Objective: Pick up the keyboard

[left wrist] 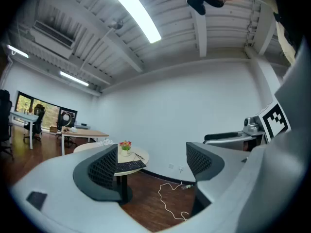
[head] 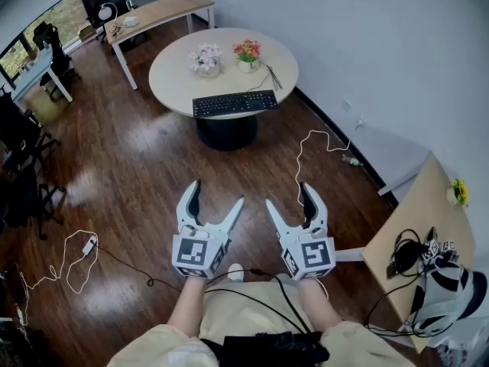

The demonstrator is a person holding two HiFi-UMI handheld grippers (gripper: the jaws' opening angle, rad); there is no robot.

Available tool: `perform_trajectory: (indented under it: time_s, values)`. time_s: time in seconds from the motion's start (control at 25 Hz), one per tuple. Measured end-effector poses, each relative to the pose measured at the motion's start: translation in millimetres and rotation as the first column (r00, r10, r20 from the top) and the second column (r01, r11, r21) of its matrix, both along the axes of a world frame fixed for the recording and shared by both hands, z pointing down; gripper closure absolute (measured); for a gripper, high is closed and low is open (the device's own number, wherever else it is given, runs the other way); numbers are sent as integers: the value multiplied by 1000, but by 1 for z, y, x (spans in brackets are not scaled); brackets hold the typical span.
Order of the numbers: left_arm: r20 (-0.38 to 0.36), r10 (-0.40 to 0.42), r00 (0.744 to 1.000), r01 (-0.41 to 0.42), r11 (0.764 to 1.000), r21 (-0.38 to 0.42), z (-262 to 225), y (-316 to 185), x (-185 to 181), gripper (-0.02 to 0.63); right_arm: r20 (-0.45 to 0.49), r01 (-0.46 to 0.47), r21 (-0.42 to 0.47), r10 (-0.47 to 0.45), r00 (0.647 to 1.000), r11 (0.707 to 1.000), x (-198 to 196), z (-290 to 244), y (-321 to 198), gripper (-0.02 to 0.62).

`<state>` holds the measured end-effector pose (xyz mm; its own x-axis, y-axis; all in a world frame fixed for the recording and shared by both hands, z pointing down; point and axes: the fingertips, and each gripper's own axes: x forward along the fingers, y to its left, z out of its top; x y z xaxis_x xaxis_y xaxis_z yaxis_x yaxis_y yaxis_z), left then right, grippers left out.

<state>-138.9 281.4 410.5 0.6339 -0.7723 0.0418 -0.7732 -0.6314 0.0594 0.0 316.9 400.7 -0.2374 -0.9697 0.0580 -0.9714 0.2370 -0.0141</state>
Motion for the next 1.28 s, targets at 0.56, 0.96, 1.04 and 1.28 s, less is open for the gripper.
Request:
perform_trajectory:
  time_s: [0.56, 0.96, 1.04, 1.28]
  values:
    - [47, 17, 999, -14, 998, -58, 27, -69, -3, 189, 38, -64, -54, 66, 997, 997, 28, 31, -63, 222]
    - [74, -121, 990, 124, 992, -24, 3, -172, 42, 189, 102, 89, 29, -92, 991, 996, 75, 3, -207, 222]
    - [86, -154, 984, 156, 988, -15, 3, -188, 47, 189, 99, 119, 40, -123, 987, 992, 81, 4, -227, 222]
    - [107, -194, 975, 200, 978, -49, 19, -202, 64, 189, 191, 234, -22, -226, 955, 972, 71, 29, -259, 222]
